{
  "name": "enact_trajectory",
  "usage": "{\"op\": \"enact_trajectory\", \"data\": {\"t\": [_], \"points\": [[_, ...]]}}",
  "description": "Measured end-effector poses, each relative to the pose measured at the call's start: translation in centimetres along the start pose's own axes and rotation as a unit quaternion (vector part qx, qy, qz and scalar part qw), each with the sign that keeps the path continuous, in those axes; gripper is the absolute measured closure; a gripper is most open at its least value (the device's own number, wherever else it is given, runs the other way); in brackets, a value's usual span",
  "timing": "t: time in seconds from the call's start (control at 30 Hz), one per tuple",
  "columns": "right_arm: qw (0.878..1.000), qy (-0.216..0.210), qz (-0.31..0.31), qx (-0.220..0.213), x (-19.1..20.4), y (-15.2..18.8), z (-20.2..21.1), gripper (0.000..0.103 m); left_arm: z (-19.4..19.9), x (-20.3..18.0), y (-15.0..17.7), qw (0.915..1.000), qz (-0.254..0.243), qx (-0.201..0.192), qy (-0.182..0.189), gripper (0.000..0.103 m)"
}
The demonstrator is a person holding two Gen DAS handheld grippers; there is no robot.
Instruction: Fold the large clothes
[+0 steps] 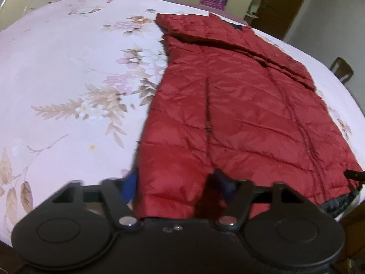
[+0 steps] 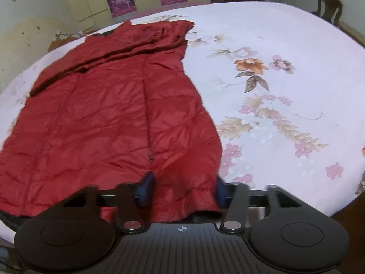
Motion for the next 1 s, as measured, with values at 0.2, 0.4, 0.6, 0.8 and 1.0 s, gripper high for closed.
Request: {"op": "enact_trajectory", "data": {"t": [0.2, 0.4, 0.6, 0.8, 1.0], "points": [[1.0, -0.018, 0.004, 0.0, 1.2, -0.3, 0.5, 0.091, 0.4, -0.9, -0.1, 0.9987, 0.024, 0.0, 0.045, 0.086], [0.999, -0.025, 0.002, -0.028, 1.9, -1.4, 2.3, 0.092, 2.0, -1.5, -1.2, 0.9982, 0.011, -0.029, 0.051, 0.09], [0.998, -0.024, 0.008, -0.061, 3.0, -2.8, 4.1, 0.092, 3.8, -2.8, -2.8, 0.9963, -0.018, -0.062, 0.056, 0.091], [0.995, -0.028, 0.008, -0.093, 3.9, -5.6, 5.7, 0.093, 5.2, -4.1, -5.8, 0.9924, -0.03, -0.096, 0.071, 0.091], [0.992, -0.034, 0.003, -0.119, 4.2, -9.6, 5.7, 0.093, 5.4, -4.8, -9.3, 0.9889, -0.033, -0.124, 0.075, 0.091]]}}
Point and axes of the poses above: each gripper's, at about its wrist camera, not at the fingertips, and z roughly against the way its jaws point, x to its left, y to its underside, the point moved 10 cm from there along -z, roughly the way its jaws point, and after that the axes turned 5 degrees about x, right-handed, at the moved point
